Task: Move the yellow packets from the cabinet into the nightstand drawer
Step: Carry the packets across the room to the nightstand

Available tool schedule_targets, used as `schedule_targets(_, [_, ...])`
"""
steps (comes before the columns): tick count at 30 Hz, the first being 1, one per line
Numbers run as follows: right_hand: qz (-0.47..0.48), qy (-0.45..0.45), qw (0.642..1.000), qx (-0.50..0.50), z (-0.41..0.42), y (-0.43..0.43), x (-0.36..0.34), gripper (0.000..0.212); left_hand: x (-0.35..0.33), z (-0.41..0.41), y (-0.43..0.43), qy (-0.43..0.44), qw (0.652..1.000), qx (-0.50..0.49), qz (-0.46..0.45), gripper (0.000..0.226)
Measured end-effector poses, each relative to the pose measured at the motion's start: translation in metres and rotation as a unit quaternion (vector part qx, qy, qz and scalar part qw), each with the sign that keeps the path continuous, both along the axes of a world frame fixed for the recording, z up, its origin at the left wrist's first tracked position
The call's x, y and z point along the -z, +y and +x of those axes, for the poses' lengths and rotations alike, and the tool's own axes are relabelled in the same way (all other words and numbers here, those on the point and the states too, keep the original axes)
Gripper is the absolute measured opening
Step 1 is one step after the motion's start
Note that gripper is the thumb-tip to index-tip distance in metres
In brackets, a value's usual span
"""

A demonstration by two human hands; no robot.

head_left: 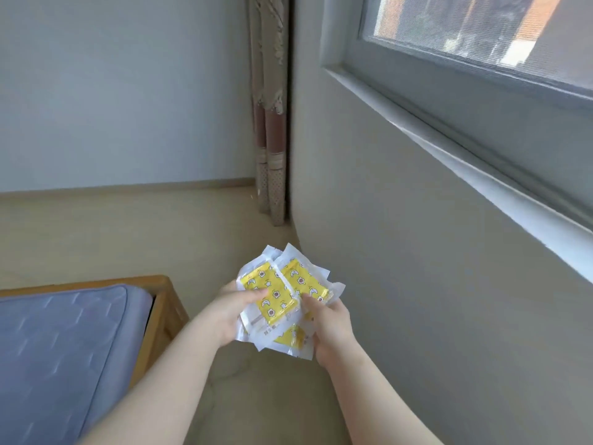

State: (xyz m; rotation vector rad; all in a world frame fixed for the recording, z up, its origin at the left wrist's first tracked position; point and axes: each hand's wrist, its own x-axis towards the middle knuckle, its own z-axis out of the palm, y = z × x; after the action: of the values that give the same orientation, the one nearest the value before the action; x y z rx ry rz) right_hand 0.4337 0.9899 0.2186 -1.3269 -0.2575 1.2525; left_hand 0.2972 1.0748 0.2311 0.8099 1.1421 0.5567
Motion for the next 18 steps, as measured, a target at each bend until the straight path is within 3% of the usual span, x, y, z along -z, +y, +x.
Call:
schedule_targets(7, [0.009,-0.011,0.997,-0.077,0.036,0.172,-0.014,0.016,-0.019,0.03,0.145,0.023,0.993,-0.116,0.014,0.02])
schedule_targets(18, [0.026,-0.06,0.988,-0.143,0.056,0.482,-0.033,0.02,-0.035,0.048,0.433,-0.002,0.982,-0.187,0.041,0.011])
